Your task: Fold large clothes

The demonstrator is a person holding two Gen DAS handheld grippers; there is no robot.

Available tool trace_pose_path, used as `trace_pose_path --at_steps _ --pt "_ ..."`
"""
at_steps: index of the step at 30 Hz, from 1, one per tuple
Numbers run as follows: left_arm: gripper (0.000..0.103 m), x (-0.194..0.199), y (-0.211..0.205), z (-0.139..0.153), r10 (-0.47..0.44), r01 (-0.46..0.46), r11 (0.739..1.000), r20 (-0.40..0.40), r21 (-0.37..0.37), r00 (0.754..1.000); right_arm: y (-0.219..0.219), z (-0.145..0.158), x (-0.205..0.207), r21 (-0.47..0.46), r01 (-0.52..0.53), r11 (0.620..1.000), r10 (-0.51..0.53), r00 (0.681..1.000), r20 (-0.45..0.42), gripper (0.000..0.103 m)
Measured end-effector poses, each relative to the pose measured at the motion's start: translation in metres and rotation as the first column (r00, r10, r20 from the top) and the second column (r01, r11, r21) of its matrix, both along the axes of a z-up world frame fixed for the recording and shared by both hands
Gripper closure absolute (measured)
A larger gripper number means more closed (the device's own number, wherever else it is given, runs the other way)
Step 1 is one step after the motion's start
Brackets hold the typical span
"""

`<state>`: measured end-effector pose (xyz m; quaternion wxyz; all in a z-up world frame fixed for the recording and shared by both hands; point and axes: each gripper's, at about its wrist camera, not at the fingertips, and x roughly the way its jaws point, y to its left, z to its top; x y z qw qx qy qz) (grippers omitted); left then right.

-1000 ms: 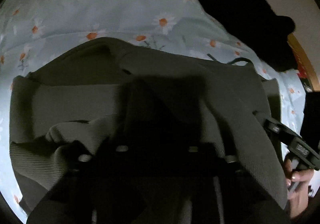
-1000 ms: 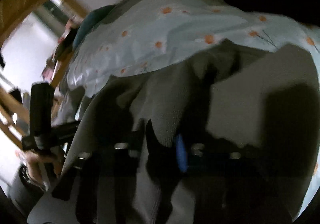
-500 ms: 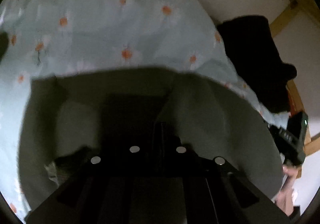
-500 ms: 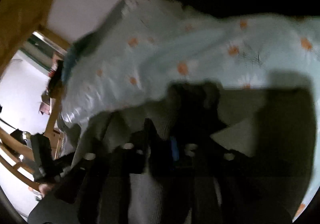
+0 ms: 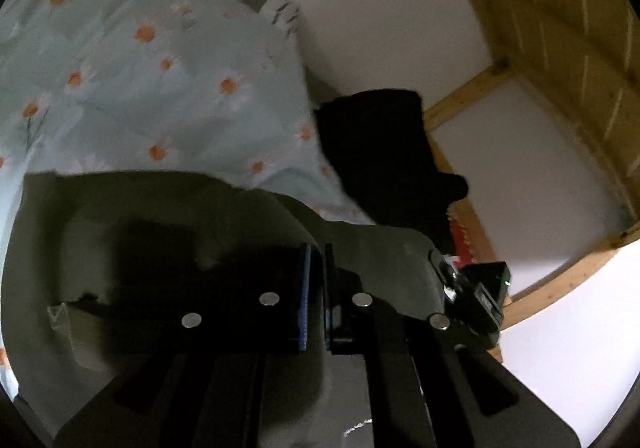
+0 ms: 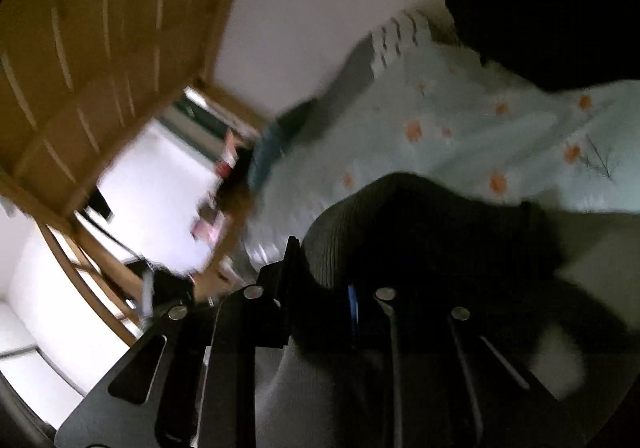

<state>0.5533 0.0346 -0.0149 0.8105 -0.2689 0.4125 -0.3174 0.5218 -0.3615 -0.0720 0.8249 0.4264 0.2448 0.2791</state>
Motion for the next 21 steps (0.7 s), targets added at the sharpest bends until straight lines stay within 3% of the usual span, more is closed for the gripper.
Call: trace_pose_path --at_steps 1,2,4,5,6,7,9,10,11,14,15,16,18,19,20,21 --pt "0.099 0.000 -0.001 0.000 0.020 -0.021 0.998 0.007 0.056 1.000 -0.002 -0.001 0.004 -0.023 0.018 1.000 -0.019 0.999 -0.033 0.083" --pt "0.099 0.003 -0.003 -0.005 0.040 -0.040 0.993 0.004 0.111 0.999 -0.001 -0.006 0.012 -0.113 0.028 0.993 -0.040 0.994 -0.105 0.082" --pt "0.098 0.014 -0.011 -0.034 0.102 -0.080 0.938 -0.048 0.337 0.994 0.009 -0.023 0.024 -0.333 -0.005 0.943 -0.088 0.961 -0.263 0.080" --pt "0.098 0.020 -0.012 -0.053 0.127 -0.080 0.904 -0.085 0.421 0.988 0.014 -0.032 0.026 -0.409 -0.031 0.912 -0.104 0.947 -0.303 0.072" --pt "0.098 0.023 -0.011 -0.065 0.137 -0.070 0.888 -0.115 0.455 0.984 0.019 -0.044 0.024 -0.495 -0.063 0.866 -0.128 0.931 -0.342 0.061" --pt "0.096 0.024 -0.006 -0.083 0.141 -0.053 0.885 -0.158 0.462 0.977 0.019 -0.048 0.022 -0.518 -0.068 0.853 -0.139 0.926 -0.350 0.034" --pt "0.079 0.013 0.010 -0.087 0.177 -0.105 0.909 -0.144 0.403 0.974 0.013 -0.043 -0.003 -0.518 -0.015 0.855 -0.151 0.949 -0.276 0.016" --pt "0.061 0.006 0.015 -0.080 0.195 -0.137 0.909 -0.111 0.394 0.974 0.011 -0.035 -0.015 -0.537 0.020 0.844 -0.170 0.958 -0.231 0.006" --pt "0.053 -0.005 0.020 -0.067 0.229 -0.193 0.896 -0.043 0.399 0.973 0.009 -0.024 -0.029 -0.568 0.071 0.820 -0.207 0.962 -0.177 0.005" --pt "0.008 -0.046 0.026 -0.011 0.295 -0.363 0.869 0.237 0.336 0.926 0.012 0.015 -0.064 -0.613 0.169 0.772 -0.234 0.972 -0.027 0.004" --pt "0.005 -0.057 0.020 0.006 0.301 -0.393 0.866 0.307 0.310 0.903 0.020 0.024 -0.068 -0.611 0.173 0.773 -0.220 0.975 -0.002 0.004" --pt "0.005 -0.059 0.007 0.012 0.282 -0.381 0.870 0.318 0.312 0.905 0.036 0.032 -0.069 -0.616 0.159 0.772 -0.188 0.982 0.018 0.004" --pt "0.005 -0.044 -0.028 0.007 0.212 -0.309 0.884 0.287 0.351 0.934 0.076 0.034 -0.058 -0.683 0.095 0.725 -0.133 0.991 -0.002 0.004" --pt "0.005 -0.038 -0.048 -0.004 0.176 -0.276 0.873 0.269 0.401 0.947 0.101 0.023 -0.050 -0.730 0.057 0.681 -0.107 0.994 -0.023 0.004" --pt "0.005 -0.029 -0.065 -0.019 0.153 -0.258 0.845 0.249 0.470 0.956 0.114 0.014 -0.045 -0.755 0.037 0.655 -0.102 0.994 -0.040 0.004" --pt "0.005 -0.024 -0.082 -0.040 0.128 -0.231 0.800 0.218 0.554 0.968 0.128 -0.007 -0.036 -0.798 -0.009 0.602 -0.115 0.988 -0.099 0.004"
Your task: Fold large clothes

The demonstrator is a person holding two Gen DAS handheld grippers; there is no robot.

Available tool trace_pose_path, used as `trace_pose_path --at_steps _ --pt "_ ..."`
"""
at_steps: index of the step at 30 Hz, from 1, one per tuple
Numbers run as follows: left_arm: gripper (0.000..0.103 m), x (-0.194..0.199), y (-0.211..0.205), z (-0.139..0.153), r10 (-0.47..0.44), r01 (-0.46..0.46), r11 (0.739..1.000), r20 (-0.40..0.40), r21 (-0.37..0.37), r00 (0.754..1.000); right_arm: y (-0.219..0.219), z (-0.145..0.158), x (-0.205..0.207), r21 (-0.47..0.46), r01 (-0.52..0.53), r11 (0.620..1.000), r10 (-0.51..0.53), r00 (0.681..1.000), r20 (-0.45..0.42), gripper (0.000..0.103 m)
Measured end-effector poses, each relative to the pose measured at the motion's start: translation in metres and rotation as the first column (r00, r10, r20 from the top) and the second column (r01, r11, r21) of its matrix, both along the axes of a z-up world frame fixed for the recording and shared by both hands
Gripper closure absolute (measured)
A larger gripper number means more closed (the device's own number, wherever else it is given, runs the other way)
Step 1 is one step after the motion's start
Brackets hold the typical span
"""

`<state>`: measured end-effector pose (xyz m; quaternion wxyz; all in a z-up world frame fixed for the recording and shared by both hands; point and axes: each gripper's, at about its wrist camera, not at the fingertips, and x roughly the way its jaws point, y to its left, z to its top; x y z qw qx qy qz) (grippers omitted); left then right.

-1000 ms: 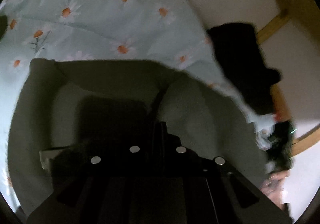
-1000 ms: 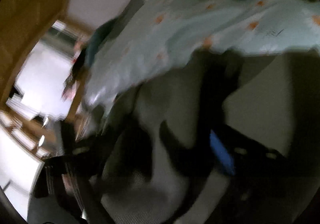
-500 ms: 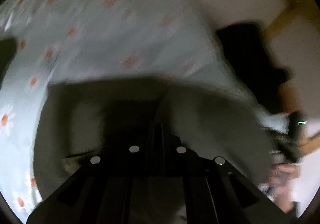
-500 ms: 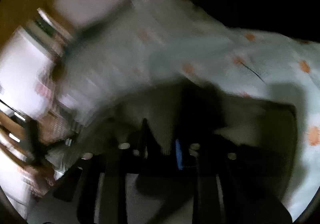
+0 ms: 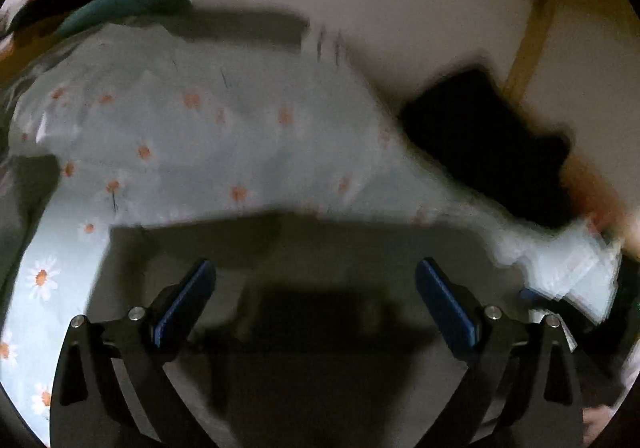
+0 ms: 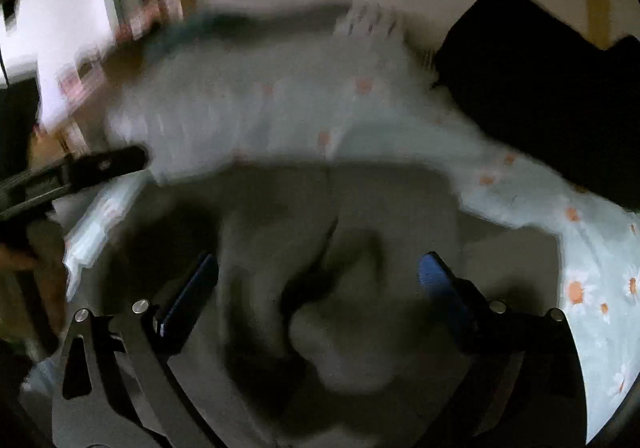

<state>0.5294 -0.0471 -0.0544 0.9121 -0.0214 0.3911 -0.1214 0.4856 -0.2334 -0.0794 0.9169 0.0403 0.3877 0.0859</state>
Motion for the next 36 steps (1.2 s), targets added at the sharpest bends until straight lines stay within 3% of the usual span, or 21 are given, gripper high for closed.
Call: trace_pose_path --at_steps 2,3,4,6,9,12,14,16,18,21,24,27,29,31,32,33,34,36 --pt "0.005 0.007 -0.017 -0.043 0.013 0.002 0.986 -0.085 0.164 0.996 0.011 -0.041 0.009 -0.091 0.041 0.995 -0.048 0.995 -0.082 0.004" --pt "0.005 0.011 -0.019 -0.071 0.043 -0.009 0.969 -0.132 0.246 0.990 0.013 -0.052 0.006 -0.107 0.052 0.993 -0.058 0.997 -0.056 0.004" --pt "0.005 0.014 -0.017 -0.083 0.042 -0.007 0.970 -0.138 0.244 0.989 0.013 -0.050 0.003 -0.105 0.056 0.993 -0.061 0.997 -0.038 0.004" --pt "0.005 -0.001 -0.004 -0.087 0.033 -0.019 0.982 -0.067 0.188 0.997 0.015 -0.038 -0.002 -0.105 0.067 0.992 -0.073 0.996 -0.053 0.004" --pt "0.004 -0.005 -0.003 -0.087 0.037 -0.026 0.976 -0.050 0.214 0.998 0.027 -0.021 -0.024 -0.093 0.045 0.995 -0.044 0.999 0.005 0.004" --pt "0.004 -0.013 0.000 -0.086 0.037 -0.027 0.979 -0.046 0.203 0.998 0.047 -0.042 -0.024 -0.188 0.014 0.982 -0.020 0.999 -0.033 0.003" --pt "0.004 -0.011 0.003 -0.089 0.038 -0.028 0.978 -0.045 0.205 0.998 0.048 -0.051 -0.021 -0.174 0.032 0.984 -0.035 0.999 -0.012 0.003" --pt "0.004 0.000 -0.001 -0.090 0.041 -0.031 0.978 -0.046 0.204 0.998 0.048 -0.039 -0.027 -0.149 0.063 0.987 -0.067 0.997 -0.023 0.003" --pt "0.004 -0.003 0.001 -0.090 0.041 -0.031 0.979 -0.042 0.203 0.998 0.050 -0.026 -0.044 -0.112 0.055 0.992 -0.053 0.998 0.022 0.003" --pt "0.004 0.002 -0.010 -0.089 0.044 -0.036 0.978 -0.035 0.204 0.998 0.061 -0.047 -0.047 -0.191 0.027 0.981 -0.026 1.000 0.008 0.003" --pt "0.005 -0.003 -0.009 -0.083 0.032 -0.025 0.982 -0.035 0.189 0.999 0.049 -0.051 -0.046 -0.121 0.036 0.992 -0.034 0.999 0.018 0.003" --pt "0.005 -0.050 0.007 -0.056 0.060 -0.067 0.990 0.062 0.126 0.996 0.045 -0.041 -0.060 -0.090 0.052 0.995 -0.048 0.997 0.052 0.003" --pt "0.005 -0.072 0.011 -0.049 0.072 -0.086 0.982 0.089 0.168 0.993 0.043 -0.035 -0.073 -0.068 0.040 0.997 -0.035 0.997 0.068 0.003" --pt "0.005 -0.083 0.022 -0.053 0.125 -0.152 0.956 0.118 0.252 0.985 0.045 -0.039 -0.076 -0.090 0.028 0.996 -0.024 0.999 0.045 0.003" --pt "0.005 -0.082 0.031 -0.057 0.145 -0.168 0.953 0.106 0.252 0.984 0.043 -0.045 -0.077 -0.086 0.021 0.996 -0.019 0.999 0.026 0.003" --pt "0.005 -0.079 0.043 -0.063 0.167 -0.179 0.957 0.072 0.227 0.983 0.041 -0.047 -0.078 -0.066 0.020 0.998 -0.018 0.999 0.026 0.003" --pt "0.005 -0.078 0.062 -0.066 0.179 -0.180 0.976 0.021 0.126 0.984 0.037 -0.049 -0.081 -0.042 0.023 0.999 -0.022 0.999 0.026 0.003" --pt "0.005 -0.087 0.084 -0.062 0.211 -0.211 0.977 0.005 -0.007 0.977 0.036 -0.048 -0.082 -0.036 0.019 0.999 -0.018 1.000 0.023 0.003"
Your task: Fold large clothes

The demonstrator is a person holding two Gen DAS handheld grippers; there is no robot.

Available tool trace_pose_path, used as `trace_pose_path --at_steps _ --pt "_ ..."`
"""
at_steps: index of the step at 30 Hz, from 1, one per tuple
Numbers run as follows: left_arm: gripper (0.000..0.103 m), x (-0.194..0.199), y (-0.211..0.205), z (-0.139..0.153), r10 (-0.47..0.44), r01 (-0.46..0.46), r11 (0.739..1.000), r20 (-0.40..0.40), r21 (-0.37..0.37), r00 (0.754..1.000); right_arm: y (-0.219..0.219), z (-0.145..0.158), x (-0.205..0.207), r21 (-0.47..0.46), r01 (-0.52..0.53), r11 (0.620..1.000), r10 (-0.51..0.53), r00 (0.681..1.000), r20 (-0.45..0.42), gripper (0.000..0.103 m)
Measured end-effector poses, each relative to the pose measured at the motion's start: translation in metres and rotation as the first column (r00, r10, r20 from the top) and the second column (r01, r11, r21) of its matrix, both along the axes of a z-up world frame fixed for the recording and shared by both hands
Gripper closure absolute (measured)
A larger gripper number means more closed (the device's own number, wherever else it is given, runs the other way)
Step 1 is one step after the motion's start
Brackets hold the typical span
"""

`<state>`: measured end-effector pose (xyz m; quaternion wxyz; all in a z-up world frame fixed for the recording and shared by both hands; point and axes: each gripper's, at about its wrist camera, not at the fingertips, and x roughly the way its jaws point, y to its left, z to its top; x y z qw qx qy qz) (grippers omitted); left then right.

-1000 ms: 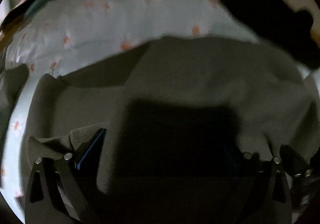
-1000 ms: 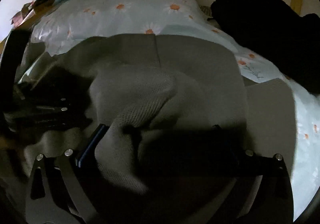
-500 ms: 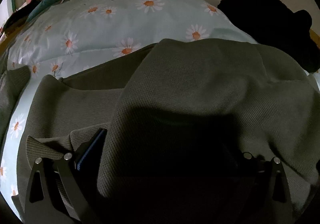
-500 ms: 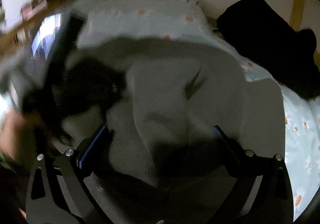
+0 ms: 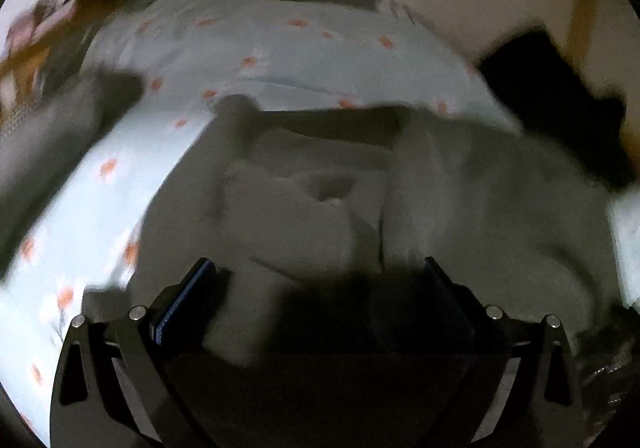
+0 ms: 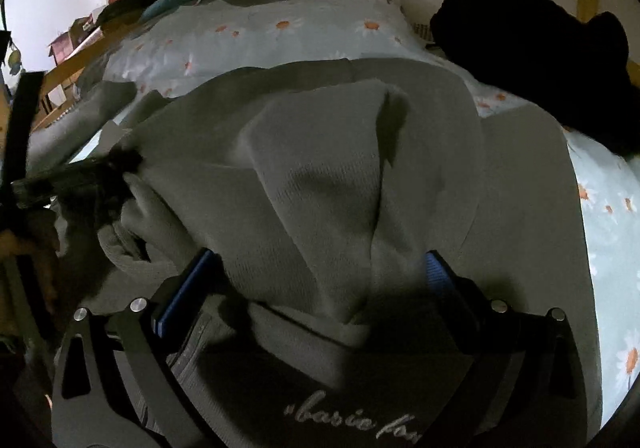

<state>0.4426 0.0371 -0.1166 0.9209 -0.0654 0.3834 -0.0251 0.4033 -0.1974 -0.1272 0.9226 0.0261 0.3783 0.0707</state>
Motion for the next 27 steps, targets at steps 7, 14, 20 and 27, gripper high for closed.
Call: trace_pose_path --at_steps 7,14,20,27 --pt "0.005 0.008 -0.010 -0.016 -0.034 0.036 0.999 -0.109 0.017 0.993 0.004 -0.001 -0.002 -0.020 0.023 1.000 -0.023 0.999 -0.022 0.003" --pt "0.005 -0.042 -0.023 0.000 -0.052 0.052 0.998 -0.017 0.042 0.999 0.021 -0.012 -0.015 -0.071 -0.018 0.997 0.011 0.995 -0.101 0.003" --pt "0.005 -0.076 -0.024 -0.006 -0.134 0.134 0.990 0.014 0.040 0.991 0.031 -0.007 -0.046 -0.098 -0.026 0.995 0.023 0.999 -0.030 0.003" --pt "0.005 -0.128 -0.017 -0.019 -0.233 0.233 0.972 -0.001 -0.022 0.973 0.023 -0.002 -0.092 -0.055 -0.007 0.998 0.006 1.000 -0.025 0.003"
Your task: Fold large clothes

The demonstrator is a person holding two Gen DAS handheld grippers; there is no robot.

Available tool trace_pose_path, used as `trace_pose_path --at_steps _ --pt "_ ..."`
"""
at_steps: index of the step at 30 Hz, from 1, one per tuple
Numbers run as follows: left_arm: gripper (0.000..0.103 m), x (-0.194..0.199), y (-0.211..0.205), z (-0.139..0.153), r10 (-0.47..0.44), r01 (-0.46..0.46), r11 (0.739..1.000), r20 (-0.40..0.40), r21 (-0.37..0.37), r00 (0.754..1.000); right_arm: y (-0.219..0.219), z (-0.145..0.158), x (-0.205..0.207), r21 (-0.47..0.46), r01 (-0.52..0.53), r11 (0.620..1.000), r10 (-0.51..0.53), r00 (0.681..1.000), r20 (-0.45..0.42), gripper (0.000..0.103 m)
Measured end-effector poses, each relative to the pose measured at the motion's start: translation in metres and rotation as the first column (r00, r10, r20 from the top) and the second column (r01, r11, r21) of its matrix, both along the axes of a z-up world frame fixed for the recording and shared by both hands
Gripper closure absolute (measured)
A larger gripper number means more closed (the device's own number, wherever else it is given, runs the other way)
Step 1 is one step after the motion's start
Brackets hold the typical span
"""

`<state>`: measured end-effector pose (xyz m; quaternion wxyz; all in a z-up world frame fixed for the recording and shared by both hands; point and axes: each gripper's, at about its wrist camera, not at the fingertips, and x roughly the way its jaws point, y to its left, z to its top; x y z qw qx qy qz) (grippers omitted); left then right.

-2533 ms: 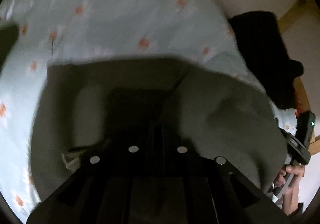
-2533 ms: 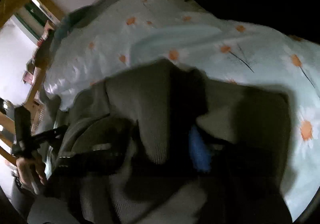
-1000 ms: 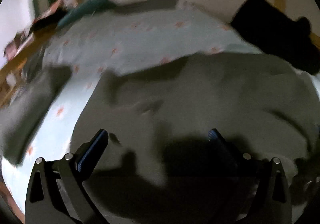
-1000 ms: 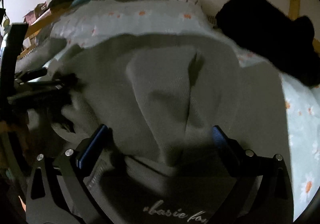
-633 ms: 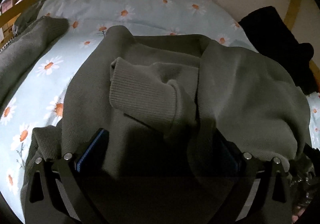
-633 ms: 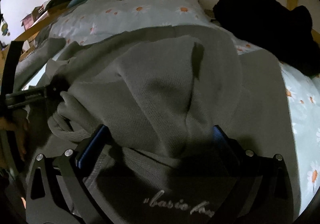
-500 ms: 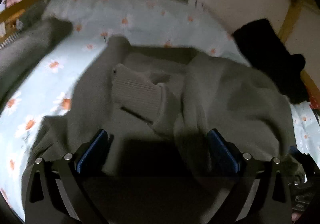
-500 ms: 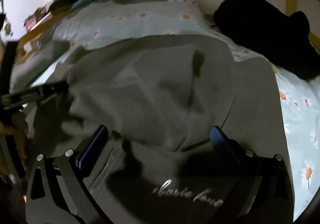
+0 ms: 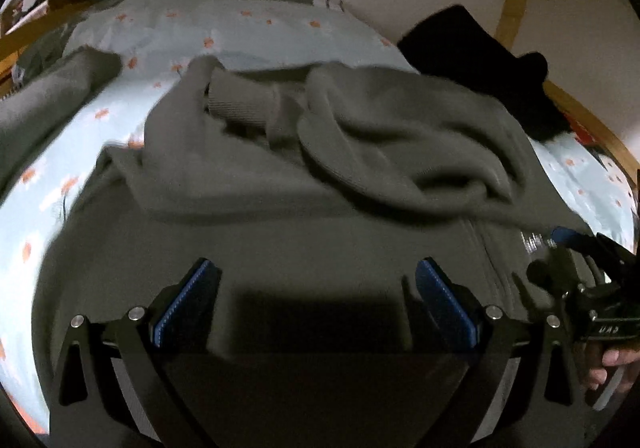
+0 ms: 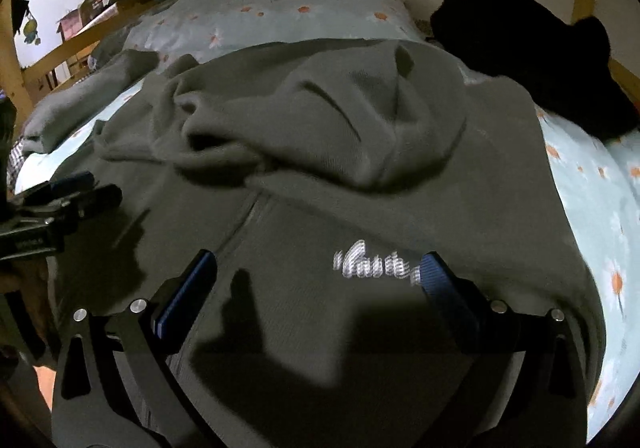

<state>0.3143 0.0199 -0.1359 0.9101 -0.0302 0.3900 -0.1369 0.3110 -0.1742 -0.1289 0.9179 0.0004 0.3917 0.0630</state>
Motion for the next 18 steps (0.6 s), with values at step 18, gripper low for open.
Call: trace_pose_path --at_steps 18 --pt "0.005 -0.113 0.034 0.010 -0.108 0.105 0.989 0.028 0.107 0.994 -0.062 -0.035 -0.174 0.144 0.123 0.982 -0.117 0.992 -0.047 0.003"
